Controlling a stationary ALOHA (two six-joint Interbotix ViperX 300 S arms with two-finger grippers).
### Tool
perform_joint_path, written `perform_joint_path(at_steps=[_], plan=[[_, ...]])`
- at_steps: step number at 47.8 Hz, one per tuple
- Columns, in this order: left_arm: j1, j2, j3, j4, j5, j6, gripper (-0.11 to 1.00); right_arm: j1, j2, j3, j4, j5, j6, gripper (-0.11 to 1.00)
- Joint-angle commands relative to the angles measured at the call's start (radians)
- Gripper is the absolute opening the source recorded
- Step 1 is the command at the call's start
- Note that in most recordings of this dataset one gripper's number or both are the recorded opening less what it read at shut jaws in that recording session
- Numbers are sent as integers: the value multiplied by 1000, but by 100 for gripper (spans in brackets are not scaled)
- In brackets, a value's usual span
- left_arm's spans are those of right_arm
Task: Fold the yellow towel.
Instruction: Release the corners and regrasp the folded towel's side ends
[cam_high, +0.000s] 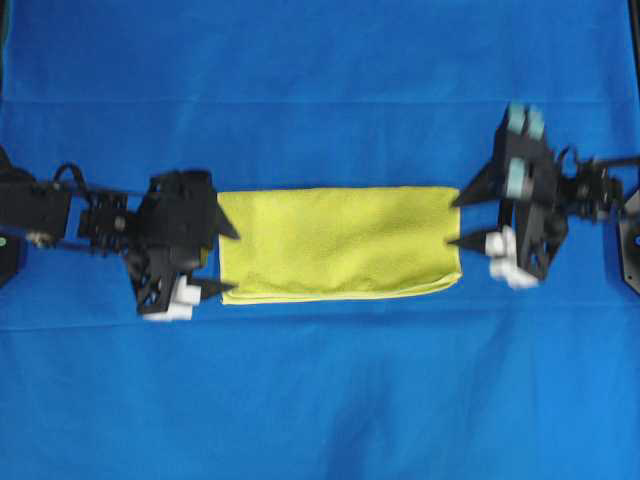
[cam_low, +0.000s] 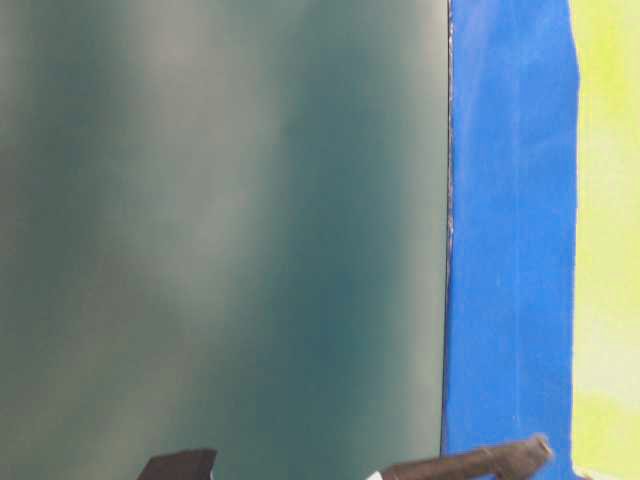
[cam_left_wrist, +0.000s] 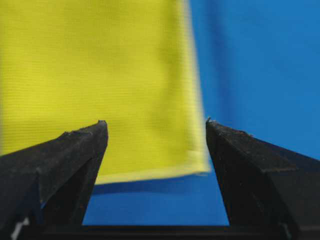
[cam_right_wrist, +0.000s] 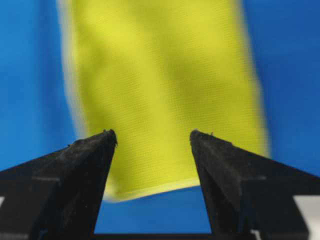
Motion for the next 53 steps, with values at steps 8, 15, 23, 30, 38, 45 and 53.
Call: perform_joint_path(at_steps=[8,15,23,30,38,45,53], plan=[[109,12,-25,0,-12,28,75,-94,55,-17,-31,-9,-5,63],[161,60,-21,0,-37,28,75,-120,147,-26,-34,-31,-5,63],[189,138,-14,0,-84,28,75,-124,233,-26,-34,-80,-5,63],[221,190,-3,0,-126,28,74,-152,287,-21,-34,-130,-3,63],[241,225,9,0,-160,25,72,-184,322,-17,-34,-173,-3,63],[241,236,11,-2,-153,8,62,-184,327,-15,-34,-172,-5,60],[227,238,8,0,-115,8,34,-181,325,-11,-34,-153,-5,45]])
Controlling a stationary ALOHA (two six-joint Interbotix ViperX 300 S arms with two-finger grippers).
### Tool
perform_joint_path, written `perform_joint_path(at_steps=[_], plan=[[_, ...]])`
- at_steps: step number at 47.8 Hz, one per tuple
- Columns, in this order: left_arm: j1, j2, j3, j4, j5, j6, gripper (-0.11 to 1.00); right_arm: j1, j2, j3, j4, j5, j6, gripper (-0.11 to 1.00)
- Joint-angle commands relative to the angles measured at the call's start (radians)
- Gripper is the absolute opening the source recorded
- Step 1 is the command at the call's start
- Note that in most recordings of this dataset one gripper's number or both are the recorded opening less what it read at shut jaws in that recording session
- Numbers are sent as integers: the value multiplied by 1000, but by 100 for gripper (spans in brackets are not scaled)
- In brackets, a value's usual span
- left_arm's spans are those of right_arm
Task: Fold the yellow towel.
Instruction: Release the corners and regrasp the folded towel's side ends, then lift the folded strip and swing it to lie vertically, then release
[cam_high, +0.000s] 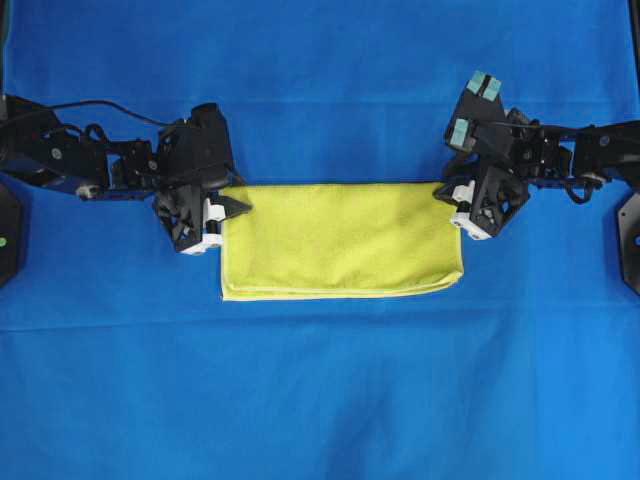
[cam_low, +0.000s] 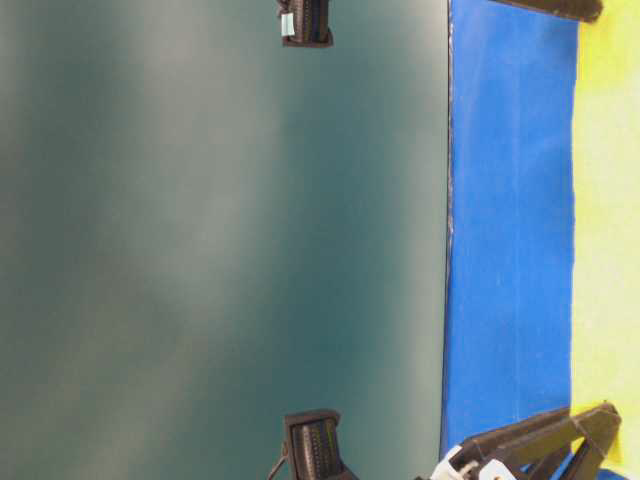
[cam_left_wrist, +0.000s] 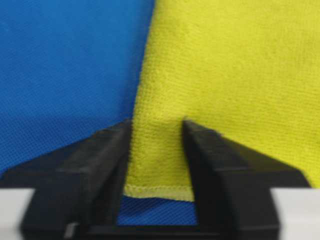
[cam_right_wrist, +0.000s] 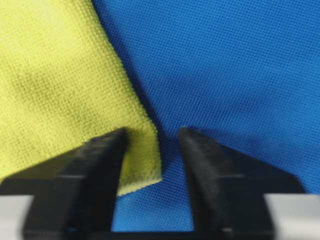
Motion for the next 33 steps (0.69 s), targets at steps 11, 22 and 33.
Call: perform_joint_path(at_steps=[11,22,33], plan=[[-34,0,-25,-2,72,3,4,12,-6,-5,-2,28,-5,2],[-35,-6,-38,0,83,3,4,12,-9,-9,0,29,5,2],[-64,-127,-95,0,241,3,4,12,-118,-44,2,149,6,2]])
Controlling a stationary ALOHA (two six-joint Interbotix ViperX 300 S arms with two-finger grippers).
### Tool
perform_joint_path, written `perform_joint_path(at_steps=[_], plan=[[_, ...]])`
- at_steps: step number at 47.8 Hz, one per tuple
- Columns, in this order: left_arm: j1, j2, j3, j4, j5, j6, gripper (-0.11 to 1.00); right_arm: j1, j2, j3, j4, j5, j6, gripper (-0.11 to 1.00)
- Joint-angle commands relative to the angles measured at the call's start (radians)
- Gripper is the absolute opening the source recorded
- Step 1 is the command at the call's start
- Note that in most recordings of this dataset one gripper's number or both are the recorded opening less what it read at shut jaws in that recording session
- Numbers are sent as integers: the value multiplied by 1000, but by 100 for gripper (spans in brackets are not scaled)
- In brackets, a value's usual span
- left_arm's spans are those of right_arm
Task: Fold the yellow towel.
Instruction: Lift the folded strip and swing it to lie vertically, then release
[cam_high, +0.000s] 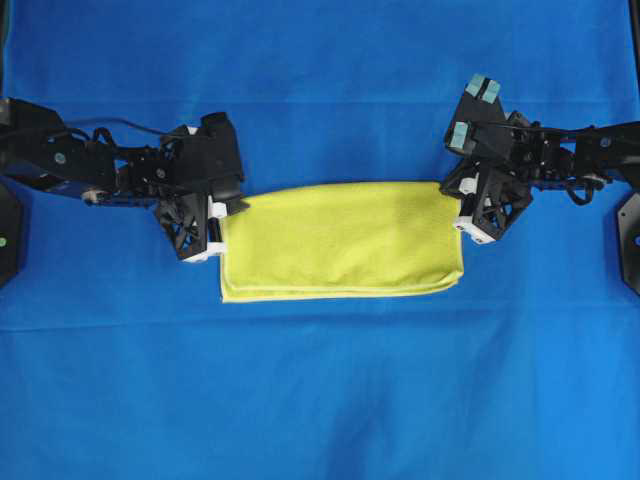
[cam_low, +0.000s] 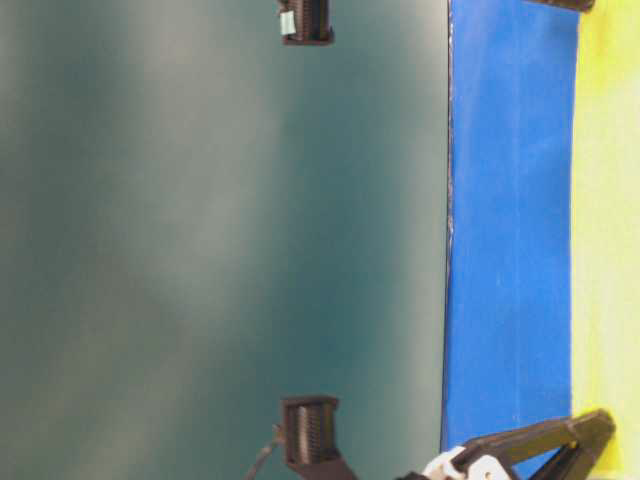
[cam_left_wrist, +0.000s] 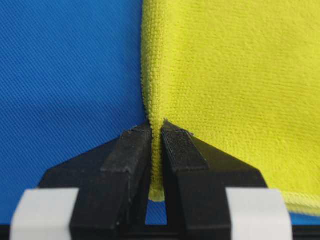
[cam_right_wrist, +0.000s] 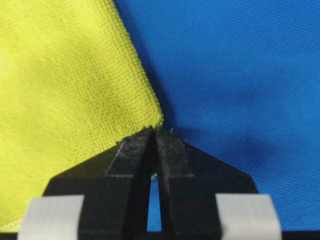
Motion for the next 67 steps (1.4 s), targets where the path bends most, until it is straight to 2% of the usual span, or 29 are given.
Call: perform_joint_path(at_steps=[1,9,16,33,39,49,54,61,67], plan=[[-21,-89,-43,0,74,2,4,-2,-75,-32,0,66,0,2],[-55,-218,-103,-2,212,5,4,0,-221,-86,-6,230,-5,2],[-74,-278,-133,0,272,3,4,20,-319,-120,-18,330,-3,2],[-120,-301,-156,0,258,3,4,38,-342,-121,-31,325,2,2],[-152,-301,-156,0,225,0,4,15,-342,-123,-51,299,2,2],[-241,-270,-155,0,29,48,4,-83,-324,-138,-94,236,2,2],[-261,-233,-164,0,-41,69,4,-138,-299,-158,-123,176,2,2],[-279,-149,-224,0,-114,80,4,-198,-242,-210,-152,130,-5,2],[-288,-55,-319,0,-120,86,4,-219,-170,-273,-178,103,-8,2]])
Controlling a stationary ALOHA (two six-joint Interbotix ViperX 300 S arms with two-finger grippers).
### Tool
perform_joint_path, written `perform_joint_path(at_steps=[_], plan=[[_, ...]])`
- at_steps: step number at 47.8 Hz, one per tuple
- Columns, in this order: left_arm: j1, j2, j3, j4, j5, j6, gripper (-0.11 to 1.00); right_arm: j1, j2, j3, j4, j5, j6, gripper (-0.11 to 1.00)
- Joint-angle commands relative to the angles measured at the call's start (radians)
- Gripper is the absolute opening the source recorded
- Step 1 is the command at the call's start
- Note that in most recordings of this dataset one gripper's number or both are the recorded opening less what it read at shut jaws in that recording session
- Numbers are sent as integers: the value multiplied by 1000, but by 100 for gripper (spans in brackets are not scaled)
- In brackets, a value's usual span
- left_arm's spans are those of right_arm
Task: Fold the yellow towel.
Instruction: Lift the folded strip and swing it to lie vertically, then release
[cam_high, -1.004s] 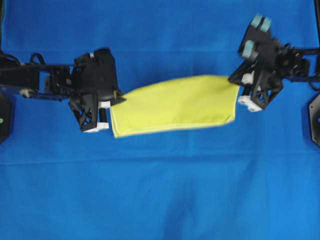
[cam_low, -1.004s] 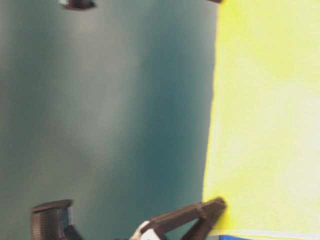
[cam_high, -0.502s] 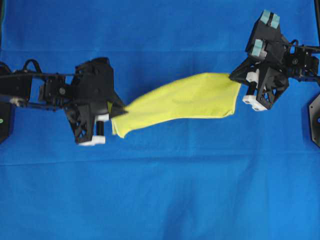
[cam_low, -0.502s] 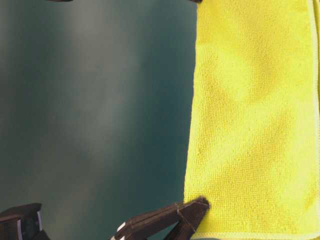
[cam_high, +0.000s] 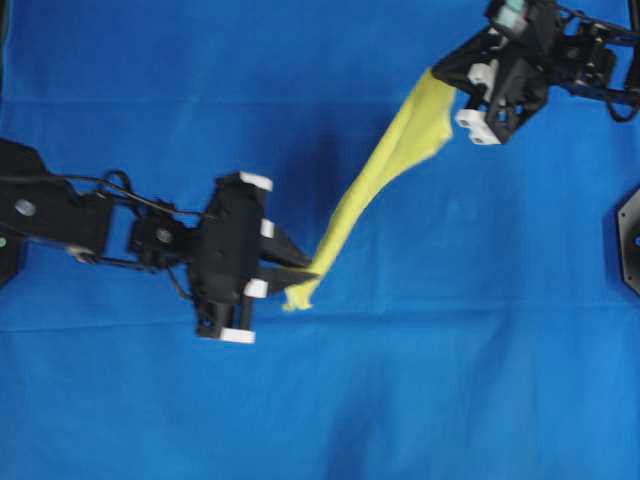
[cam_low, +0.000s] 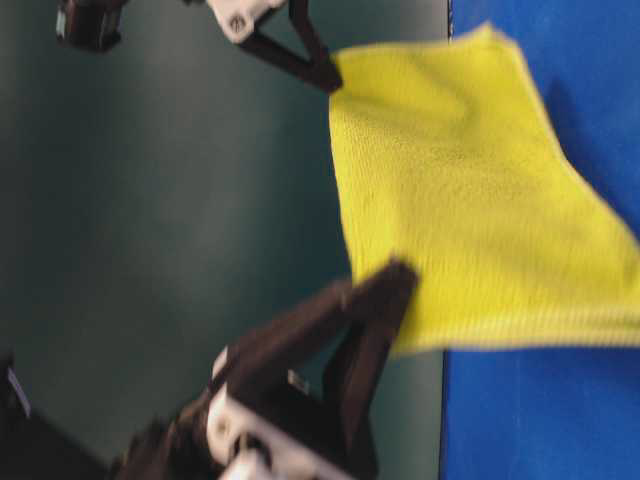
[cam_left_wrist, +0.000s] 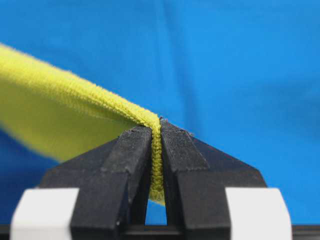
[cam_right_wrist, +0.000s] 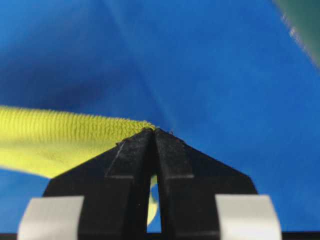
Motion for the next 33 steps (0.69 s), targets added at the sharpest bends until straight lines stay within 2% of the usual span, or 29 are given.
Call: perform_joint_path(at_steps=[1,10,17,28,33], plan=[[-18,57,-101,0,-12,9,4,-21,40,-64,-23,-29,-2,2],[-35,163,-227,0,0,97,4,-23,143,-176,-58,-72,-3,2],[-35,178,-258,0,35,101,4,-25,195,-236,-72,-58,-5,2],[-32,181,-253,0,43,100,4,-34,193,-235,-81,-58,-3,2],[-28,201,-284,0,31,100,4,-46,172,-210,-81,-52,-2,2]])
